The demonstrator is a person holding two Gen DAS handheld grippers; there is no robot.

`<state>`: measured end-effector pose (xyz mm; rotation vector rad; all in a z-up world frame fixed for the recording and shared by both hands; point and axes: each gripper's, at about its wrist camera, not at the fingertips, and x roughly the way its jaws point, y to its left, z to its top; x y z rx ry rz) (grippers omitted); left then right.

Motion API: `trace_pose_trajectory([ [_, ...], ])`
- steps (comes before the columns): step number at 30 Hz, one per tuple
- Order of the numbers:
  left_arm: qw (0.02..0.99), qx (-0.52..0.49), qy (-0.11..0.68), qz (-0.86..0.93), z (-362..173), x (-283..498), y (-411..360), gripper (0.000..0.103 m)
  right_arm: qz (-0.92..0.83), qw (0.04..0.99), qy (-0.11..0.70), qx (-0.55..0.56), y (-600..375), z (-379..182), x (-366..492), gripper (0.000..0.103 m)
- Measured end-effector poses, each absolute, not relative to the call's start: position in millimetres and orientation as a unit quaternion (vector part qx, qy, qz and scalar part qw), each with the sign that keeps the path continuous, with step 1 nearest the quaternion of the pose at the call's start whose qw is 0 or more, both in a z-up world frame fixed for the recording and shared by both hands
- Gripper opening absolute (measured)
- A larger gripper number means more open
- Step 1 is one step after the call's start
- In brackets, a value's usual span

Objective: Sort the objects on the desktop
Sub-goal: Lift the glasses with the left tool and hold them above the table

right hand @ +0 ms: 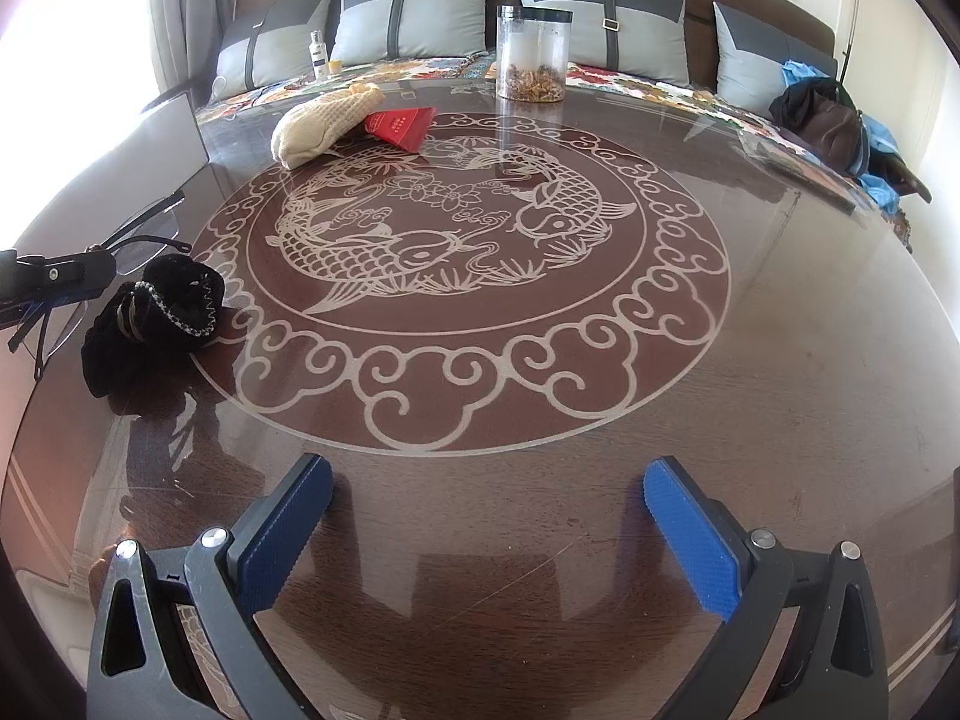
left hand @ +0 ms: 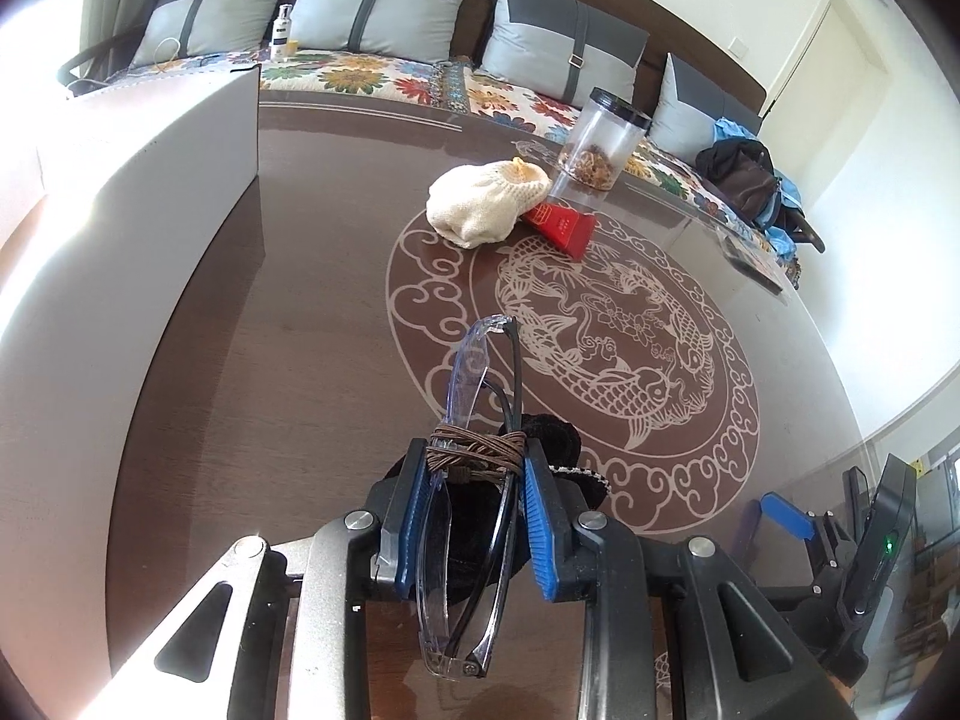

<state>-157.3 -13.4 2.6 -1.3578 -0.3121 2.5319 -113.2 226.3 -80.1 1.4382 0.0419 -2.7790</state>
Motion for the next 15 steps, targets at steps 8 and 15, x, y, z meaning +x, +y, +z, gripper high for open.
trace_pose_trajectory([
  [8, 0.109, -0.458, -0.113, 0.875, 3.2, -159.5, -13.1, 0.029, -0.888, 0.006, 0.013, 0.460, 226.2, -79.9, -113.1, 0.103],
  [15, 0.080, -0.438, -0.112, 0.889, 9.6, -145.8, -16.2, 0.029, -0.888, 0.006, 0.013, 0.460, 226.3, -79.7, -113.0, 0.103],
])
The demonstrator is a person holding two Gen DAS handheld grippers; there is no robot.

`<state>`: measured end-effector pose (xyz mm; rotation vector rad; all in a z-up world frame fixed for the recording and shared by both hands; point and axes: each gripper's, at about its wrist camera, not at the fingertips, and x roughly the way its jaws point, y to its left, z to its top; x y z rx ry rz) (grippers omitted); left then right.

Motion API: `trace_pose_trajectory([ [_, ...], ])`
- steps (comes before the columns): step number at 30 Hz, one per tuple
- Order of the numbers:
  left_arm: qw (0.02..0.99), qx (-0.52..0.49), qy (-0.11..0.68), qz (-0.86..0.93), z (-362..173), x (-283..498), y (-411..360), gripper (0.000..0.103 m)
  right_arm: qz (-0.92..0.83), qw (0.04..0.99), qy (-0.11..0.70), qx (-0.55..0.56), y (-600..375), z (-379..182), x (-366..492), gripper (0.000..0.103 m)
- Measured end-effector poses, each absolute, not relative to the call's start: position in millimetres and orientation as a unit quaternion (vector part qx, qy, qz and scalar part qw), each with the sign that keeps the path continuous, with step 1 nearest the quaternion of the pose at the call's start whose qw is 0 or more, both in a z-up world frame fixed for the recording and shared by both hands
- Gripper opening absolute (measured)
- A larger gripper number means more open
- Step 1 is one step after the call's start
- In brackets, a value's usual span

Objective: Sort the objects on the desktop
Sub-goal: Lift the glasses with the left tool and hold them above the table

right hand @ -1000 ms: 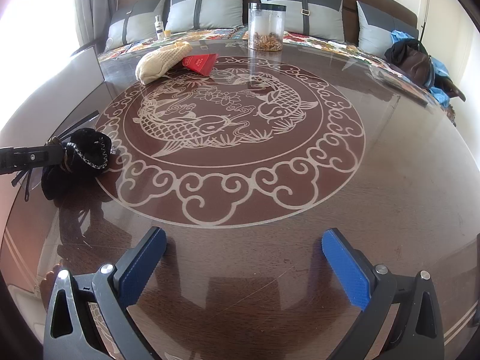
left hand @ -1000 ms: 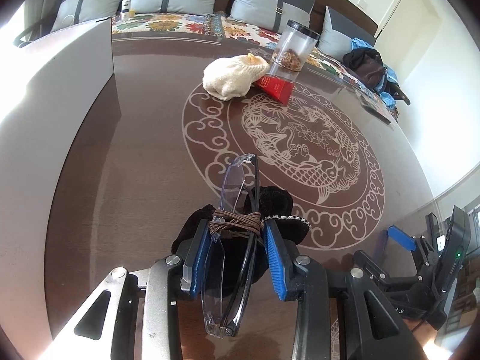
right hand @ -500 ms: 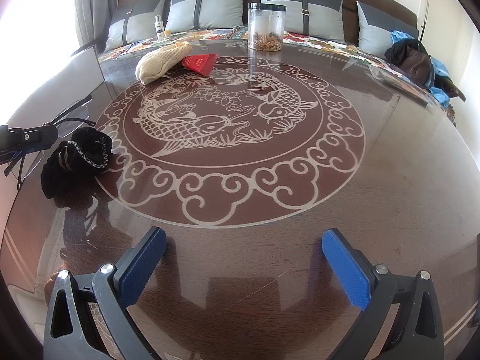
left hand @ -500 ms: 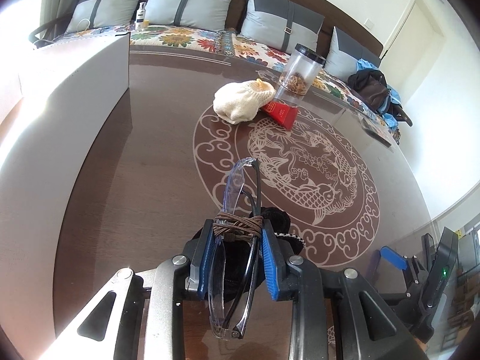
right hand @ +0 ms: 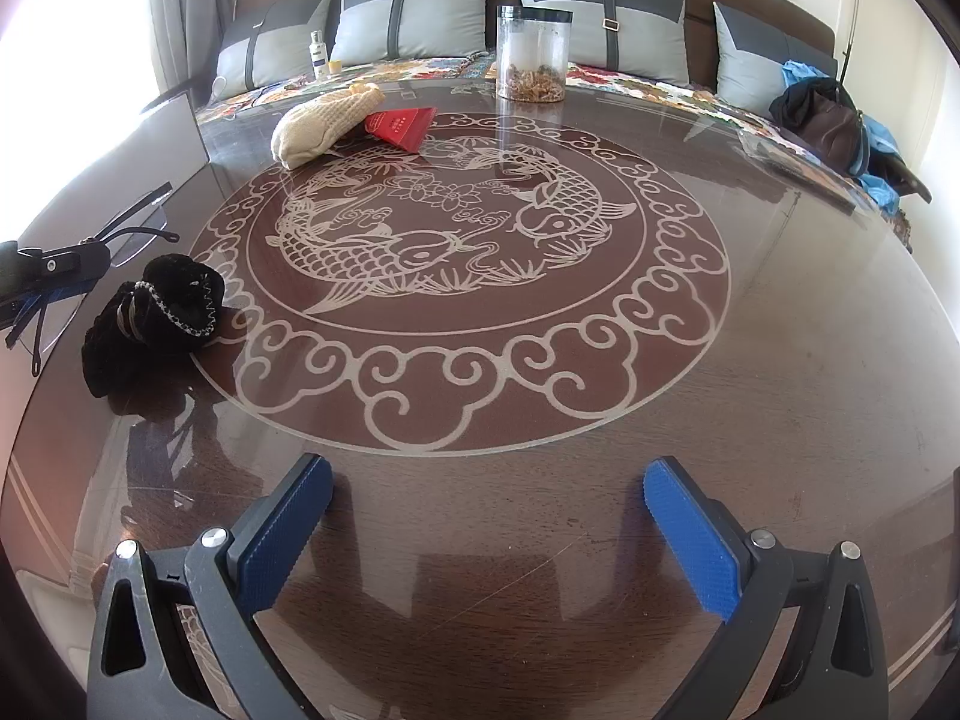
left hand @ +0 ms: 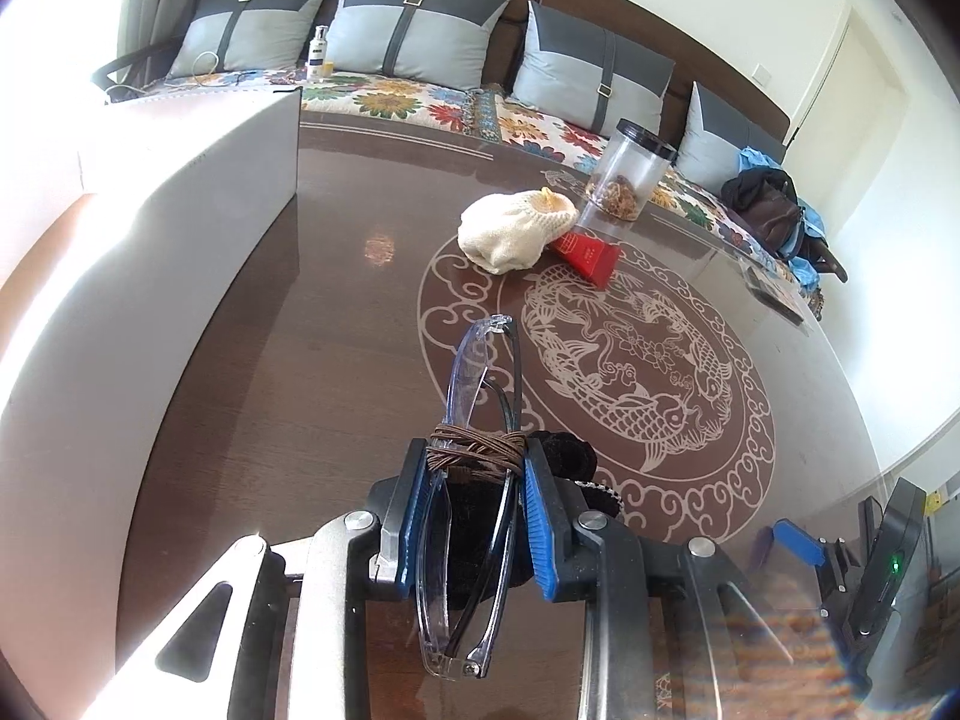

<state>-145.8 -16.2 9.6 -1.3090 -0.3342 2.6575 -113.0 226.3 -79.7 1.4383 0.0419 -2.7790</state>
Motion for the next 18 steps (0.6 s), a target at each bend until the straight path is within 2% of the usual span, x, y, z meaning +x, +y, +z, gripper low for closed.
trace_pose_trajectory([
  [6, 0.043, -0.431, -0.087, 0.897, 16.1, -139.1, -29.7, 0.029, -0.888, 0.006, 0.013, 0.460, 226.3, -79.8, -113.0, 0.103],
  [11, 0.019, -0.449, -0.075, 0.890, 0.0, -137.2, -36.8, 0.029, -0.888, 0.006, 0.013, 0.460, 226.3, -79.9, -113.0, 0.103],
  [18, 0.067, -0.480, -0.093, 0.870, -29.9, -136.9, 6.9, 0.029, -0.888, 0.006, 0.013, 0.459, 226.4, -80.0, -113.0, 0.103],
])
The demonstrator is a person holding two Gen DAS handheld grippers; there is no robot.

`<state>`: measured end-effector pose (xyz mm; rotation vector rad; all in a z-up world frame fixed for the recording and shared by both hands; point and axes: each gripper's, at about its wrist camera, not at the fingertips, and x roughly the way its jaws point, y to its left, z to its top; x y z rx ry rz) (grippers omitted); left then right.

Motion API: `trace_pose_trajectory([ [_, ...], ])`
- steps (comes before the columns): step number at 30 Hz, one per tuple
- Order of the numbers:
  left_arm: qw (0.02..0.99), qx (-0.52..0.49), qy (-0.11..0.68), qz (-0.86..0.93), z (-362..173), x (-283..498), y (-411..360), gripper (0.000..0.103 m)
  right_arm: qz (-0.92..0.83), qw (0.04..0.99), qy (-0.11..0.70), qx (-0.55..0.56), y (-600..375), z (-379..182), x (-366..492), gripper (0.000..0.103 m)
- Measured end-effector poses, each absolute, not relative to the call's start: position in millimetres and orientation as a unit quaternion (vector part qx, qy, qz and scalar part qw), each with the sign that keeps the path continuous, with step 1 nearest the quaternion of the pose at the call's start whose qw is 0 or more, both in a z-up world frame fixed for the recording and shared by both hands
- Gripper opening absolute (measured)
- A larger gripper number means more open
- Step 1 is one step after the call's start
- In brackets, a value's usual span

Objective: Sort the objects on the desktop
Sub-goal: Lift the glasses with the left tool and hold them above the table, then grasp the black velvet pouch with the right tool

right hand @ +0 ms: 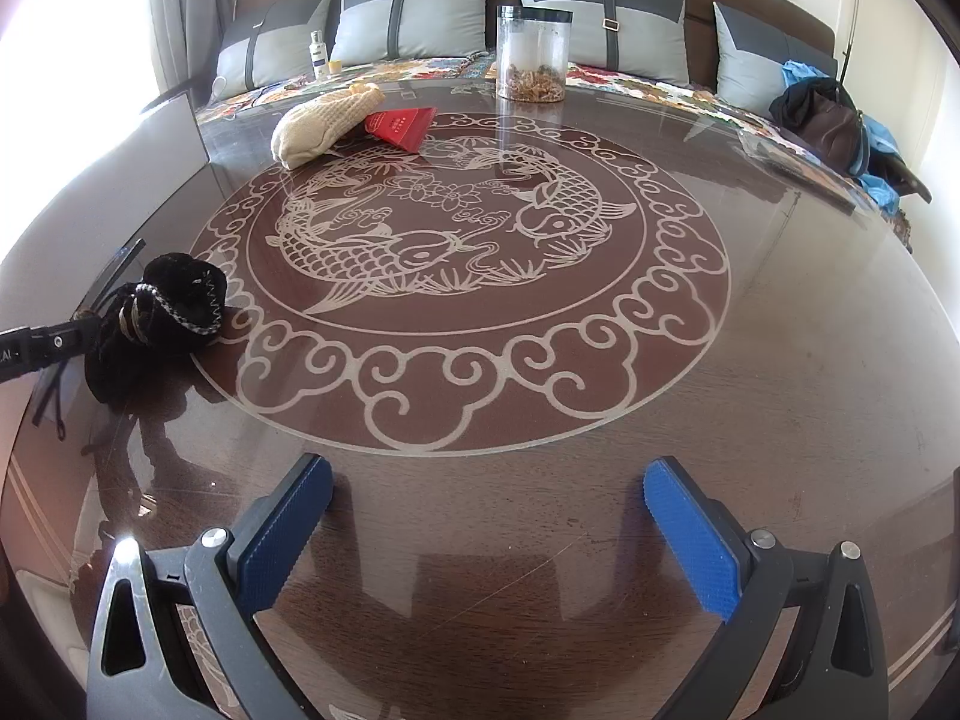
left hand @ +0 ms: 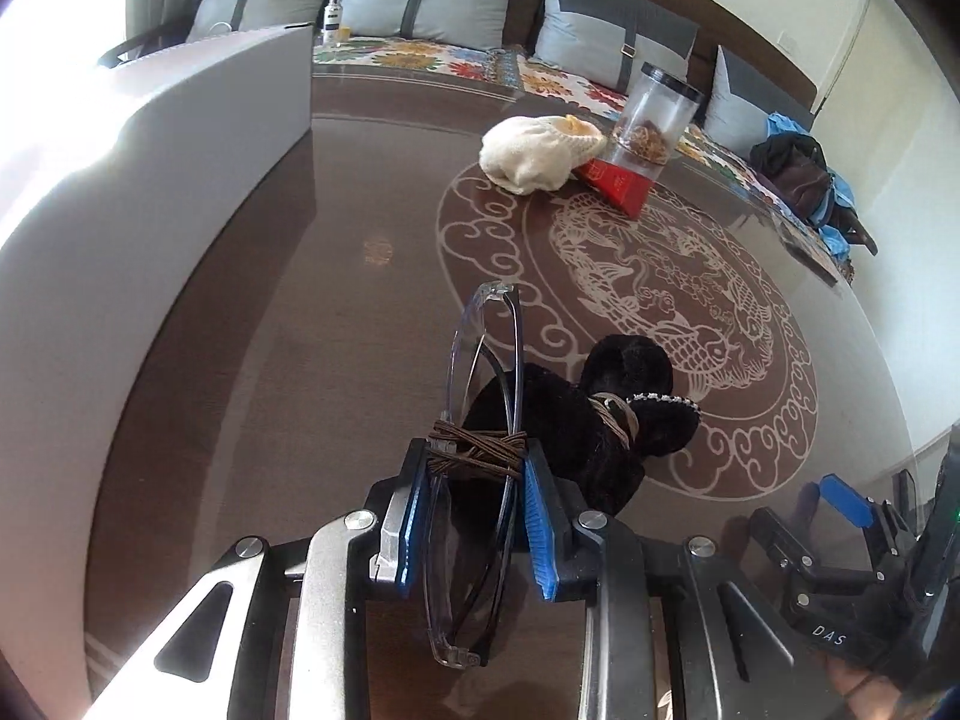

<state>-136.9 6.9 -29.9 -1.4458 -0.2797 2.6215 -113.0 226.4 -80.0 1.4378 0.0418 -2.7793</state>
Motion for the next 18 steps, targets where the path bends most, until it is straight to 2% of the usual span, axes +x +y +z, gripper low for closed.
trace_pose_trajectory([
  [6, 0.133, -0.480, -0.079, 0.863, -22.0, -140.3, 52.1, 0.029, -0.888, 0.006, 0.013, 0.459, 226.5, -79.7, -112.9, 0.103],
  [11, 0.105, -0.461, -0.093, 0.876, -7.5, -136.5, 20.3, 0.029, -0.888, 0.006, 0.013, 0.459, 226.6, -79.5, -112.7, 0.103],
  [18, 0.083, -0.472, -0.092, 0.873, -19.1, -126.3, -15.9, 0.029, -0.888, 0.006, 0.013, 0.459, 226.6, -79.4, -112.5, 0.103],
])
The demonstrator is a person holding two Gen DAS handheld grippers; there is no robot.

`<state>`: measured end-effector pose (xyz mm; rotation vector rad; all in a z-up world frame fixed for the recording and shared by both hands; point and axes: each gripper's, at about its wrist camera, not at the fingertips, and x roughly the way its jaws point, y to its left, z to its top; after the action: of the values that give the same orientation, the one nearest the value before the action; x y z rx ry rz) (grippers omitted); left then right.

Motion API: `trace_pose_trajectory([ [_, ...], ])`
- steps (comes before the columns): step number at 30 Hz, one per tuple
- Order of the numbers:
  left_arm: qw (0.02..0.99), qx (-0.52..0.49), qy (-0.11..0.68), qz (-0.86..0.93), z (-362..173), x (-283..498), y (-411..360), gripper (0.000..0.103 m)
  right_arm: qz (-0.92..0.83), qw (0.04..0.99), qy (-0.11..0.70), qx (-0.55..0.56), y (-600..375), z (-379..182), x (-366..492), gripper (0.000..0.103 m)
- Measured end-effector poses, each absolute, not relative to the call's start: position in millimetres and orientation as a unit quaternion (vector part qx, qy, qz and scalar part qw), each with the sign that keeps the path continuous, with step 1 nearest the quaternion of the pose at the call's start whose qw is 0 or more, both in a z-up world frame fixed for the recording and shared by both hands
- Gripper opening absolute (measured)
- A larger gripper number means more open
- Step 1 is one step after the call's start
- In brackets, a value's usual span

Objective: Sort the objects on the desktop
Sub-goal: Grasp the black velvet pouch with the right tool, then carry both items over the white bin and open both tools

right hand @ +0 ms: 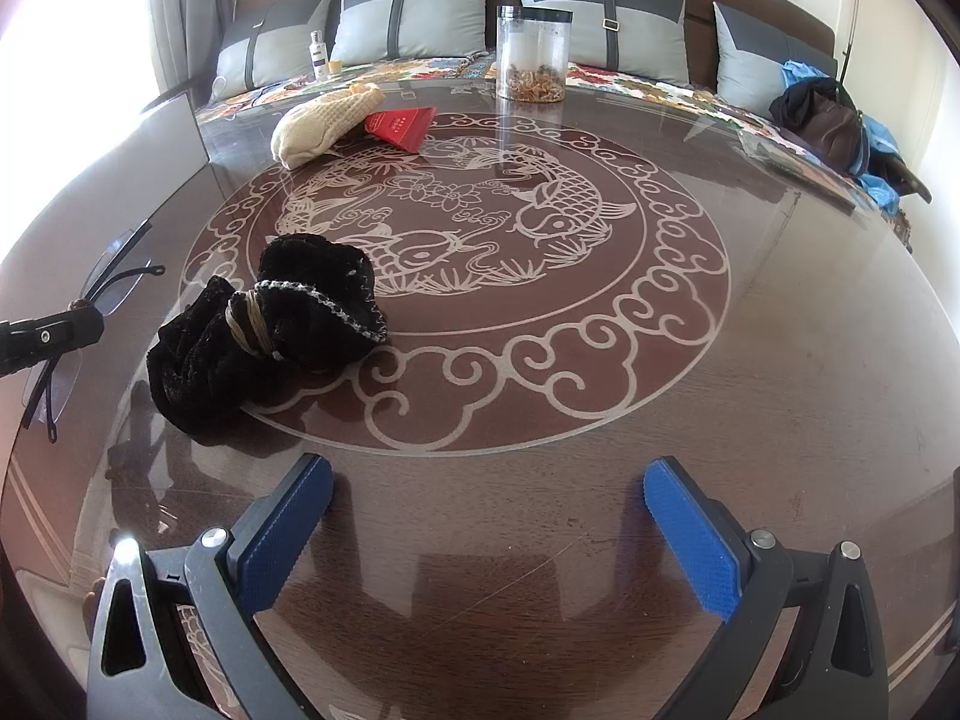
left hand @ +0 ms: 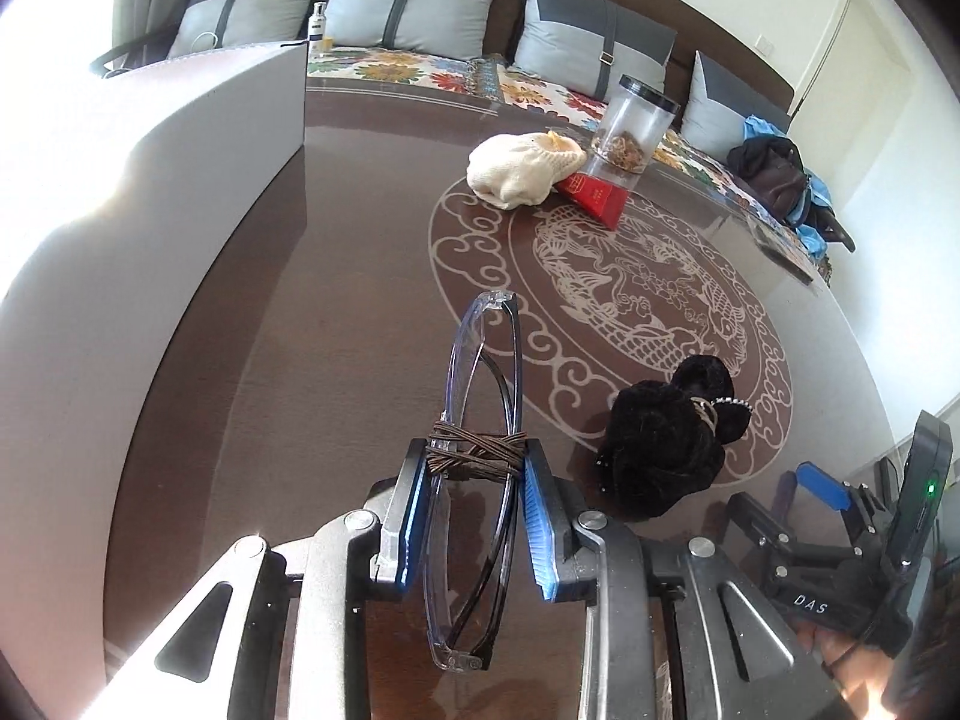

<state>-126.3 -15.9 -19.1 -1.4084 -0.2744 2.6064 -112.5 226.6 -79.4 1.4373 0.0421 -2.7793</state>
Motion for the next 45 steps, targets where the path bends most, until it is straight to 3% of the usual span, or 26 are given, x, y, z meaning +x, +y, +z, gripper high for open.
trace_pose_trajectory([
  [5, 0.079, -0.490, -0.097, 0.863, -35.1, -120.9, -29.5, 0.037, -0.888, 0.006, 0.013, 0.459, 226.6, -79.3, -112.4, 0.103],
  [7, 0.073, -0.489, -0.076, 0.866, -35.0, -118.9, -30.8, 0.058, -0.888, 0.006, 0.014, 0.459, 226.7, -79.3, -112.5, 0.103],
  [8, 0.070, -0.491, -0.060, 0.866, -36.6, -119.4, -29.9, 0.076, -0.888, 0.006, 0.014, 0.459, 226.7, -79.4, -112.5, 0.103],
  [9, 0.072, -0.494, -0.038, 0.865, -38.2, -119.9, -27.2, 0.084, -0.888, 0.006, 0.014, 0.459, 226.7, -79.4, -112.5, 0.103],
  [12, 0.070, -0.499, 0.042, 0.863, -43.7, -121.0, -14.7, 0.087, -0.888, 0.006, 0.013, 0.459, 226.8, -79.4, -112.5, 0.103],
  [14, 0.067, -0.487, 0.045, 0.870, -43.5, -119.4, -17.4, 0.085, -0.888, 0.006, 0.014, 0.459, 226.7, -79.2, -112.4, 0.103],
  [16, 0.051, -0.473, 0.028, 0.879, -42.2, -118.2, -26.6, 0.070, -0.888, 0.006, 0.013, 0.459, 226.8, -79.2, -112.5, 0.103],
  [20, 0.035, -0.465, 0.003, 0.884, -37.8, -117.9, -48.2, 0.016, -0.889, 0.011, 0.005, 0.458, 228.4, -77.8, -111.2, 0.103],
  [21, 0.041, -0.468, -0.014, 0.883, -37.3, -116.6, -54.8, 0.013, -0.886, 0.012, 0.001, 0.464, 229.1, -76.6, -109.9, 0.103],
  [25, 0.045, -0.464, -0.013, 0.885, -37.4, -104.7, -56.9, 0.012, -0.858, 0.052, -0.157, 0.486, 224.3, -56.6, -110.4, 0.101],
  [29, 0.051, -0.466, -0.022, 0.883, -36.8, -96.0, -50.2, 0.012, -0.844, 0.028, -0.160, 0.511, 180.4, -56.4, -154.6, 0.101],
  [31, 0.060, -0.468, -0.035, 0.881, -34.9, -90.7, -49.4, 0.011, -0.839, 0.015, -0.156, 0.521, 167.8, -66.0, -173.3, 0.089],
  [32, 0.063, -0.464, -0.036, 0.883, -31.8, -86.9, -48.2, 0.011, -0.850, 0.002, -0.132, 0.510, 162.9, -61.7, -174.7, 0.057],
  [33, 0.069, -0.459, -0.039, 0.885, -27.8, -82.9, -48.0, 0.011, -0.852, 0.009, -0.118, 0.511, 159.6, -59.6, -175.4, 0.045],
  [39, 0.104, -0.413, -0.123, 0.896, 29.3, -59.7, -72.3, 0.011, -0.872, 0.049, -0.039, 0.485, 170.9, -12.9, -138.1, 0.042],
  [45, 0.057, -0.344, -0.165, 0.923, 110.3, -35.2, -172.1, 0.011, -0.892, 0.170, -0.027, 0.418, 105.3, 87.5, -130.4, 0.043],
])
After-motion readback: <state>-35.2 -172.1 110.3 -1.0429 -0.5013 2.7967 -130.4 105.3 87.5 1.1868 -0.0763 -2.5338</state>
